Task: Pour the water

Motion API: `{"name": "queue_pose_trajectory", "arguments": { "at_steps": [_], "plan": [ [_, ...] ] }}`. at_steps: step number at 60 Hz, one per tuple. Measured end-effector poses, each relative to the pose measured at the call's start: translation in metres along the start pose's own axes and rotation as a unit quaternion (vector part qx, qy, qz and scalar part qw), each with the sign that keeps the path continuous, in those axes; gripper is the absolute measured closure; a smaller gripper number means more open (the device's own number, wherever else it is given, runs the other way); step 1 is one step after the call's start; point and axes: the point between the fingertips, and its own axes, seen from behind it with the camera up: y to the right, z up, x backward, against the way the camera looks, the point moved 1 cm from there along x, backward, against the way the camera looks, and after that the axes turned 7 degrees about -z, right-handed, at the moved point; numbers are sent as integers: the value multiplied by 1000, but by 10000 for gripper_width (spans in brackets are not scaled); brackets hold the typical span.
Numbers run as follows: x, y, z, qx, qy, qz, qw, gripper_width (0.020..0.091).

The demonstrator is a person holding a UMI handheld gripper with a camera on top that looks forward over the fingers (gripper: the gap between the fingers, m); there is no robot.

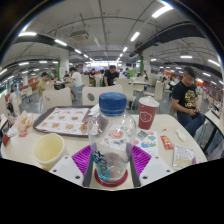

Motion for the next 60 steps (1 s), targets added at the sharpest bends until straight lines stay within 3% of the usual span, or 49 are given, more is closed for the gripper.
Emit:
{"name": "queue_pose_trajectory", "arguments": {
  "at_steps": [2, 6, 8, 10, 31, 44, 60],
  "plan": [
    [5, 4, -3, 3, -16, -8, 1000, 499],
    [14, 7, -9, 6, -43, -18, 999, 294],
    [19, 8, -11, 6, -50, -22, 998, 240],
    [29, 8, -9, 7, -54, -25, 998, 271],
    [175, -43, -11, -9, -139, -45, 989, 250],
    [240, -89, -2, -5, -142, -20, 990, 253],
    [264, -99, 2, 2, -141, -10, 990, 250]
  ]
}}
